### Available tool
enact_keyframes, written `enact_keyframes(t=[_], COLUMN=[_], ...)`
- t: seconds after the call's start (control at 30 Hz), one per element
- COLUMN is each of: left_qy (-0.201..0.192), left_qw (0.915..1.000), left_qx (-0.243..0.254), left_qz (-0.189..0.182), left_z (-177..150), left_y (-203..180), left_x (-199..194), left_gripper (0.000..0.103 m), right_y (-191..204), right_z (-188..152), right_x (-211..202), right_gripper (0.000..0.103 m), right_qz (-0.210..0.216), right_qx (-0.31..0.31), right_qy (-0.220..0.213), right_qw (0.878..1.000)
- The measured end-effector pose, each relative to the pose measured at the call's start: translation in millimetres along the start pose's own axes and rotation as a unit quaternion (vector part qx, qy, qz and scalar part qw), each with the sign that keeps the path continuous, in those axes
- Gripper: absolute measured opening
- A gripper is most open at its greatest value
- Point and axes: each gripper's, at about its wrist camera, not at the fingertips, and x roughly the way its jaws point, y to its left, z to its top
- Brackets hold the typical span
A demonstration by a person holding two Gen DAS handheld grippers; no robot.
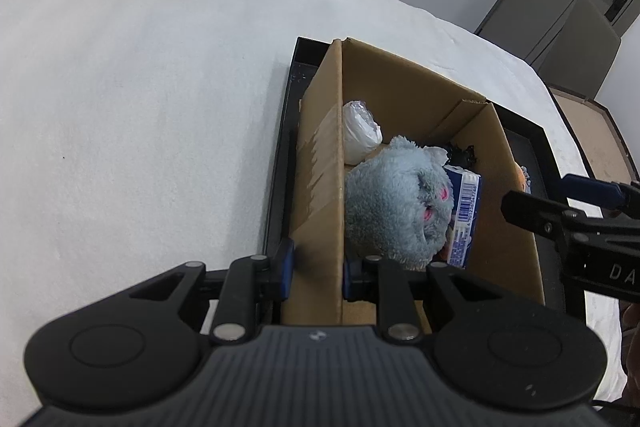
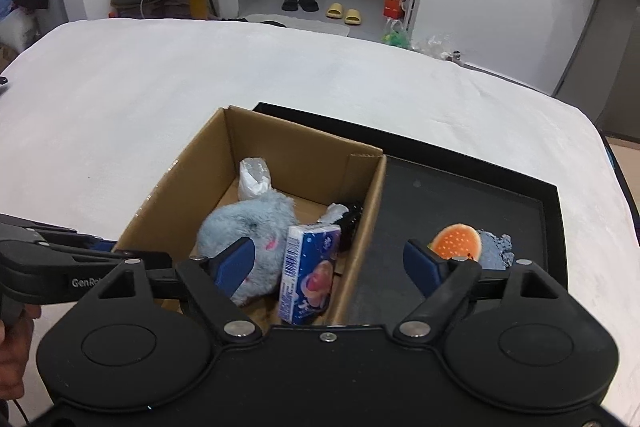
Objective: Organize soft objects
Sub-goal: 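Carry the tissue pack with the right gripper and release it into the box, then move the right gripper back over the burger plush on the tray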
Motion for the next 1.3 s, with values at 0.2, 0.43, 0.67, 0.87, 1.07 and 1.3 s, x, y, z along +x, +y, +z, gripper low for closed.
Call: enact_keyframes(t=[0.2,0.43,0.67,0.87,1.07,1.3], left_qy=[-0.001,-0.005,-0.010,-0.025,-0.017,-0.012], left_qw=[1.0000,0.9997,0.9993,0.9985,0.9988,0.9983], left_qx=[-0.002,0.012,-0.001,-0.002,0.004,0.017], left_qz=[0.007,0.020,0.037,0.048,0.047,0.055], left_z=[0,2,8,14,22,27], left_y=[-2,-9,-10,-15,-24,-37], left_x=[0,-1,-1,-3,0,7], left_gripper=[0.022,0.026,0.055,0.069,0.075,0.078], right_y=[-4,-17,-32,-52,-72,-90], right_z=[-2,-3,-8,-12,-13,-21], right_x=[2,5,11,15,20,24], right_gripper=[0.086,0.087,0.090,0.090,0.090,0.095], right_qz=[-0.005,-0.003,0.001,0.009,-0.005,-0.011], right_qx=[0.002,0.021,0.046,0.074,0.095,0.112], right_qy=[0.003,-0.006,-0.003,-0.014,-0.011,-0.015], right_qw=[1.000,1.000,0.999,0.997,0.995,0.994])
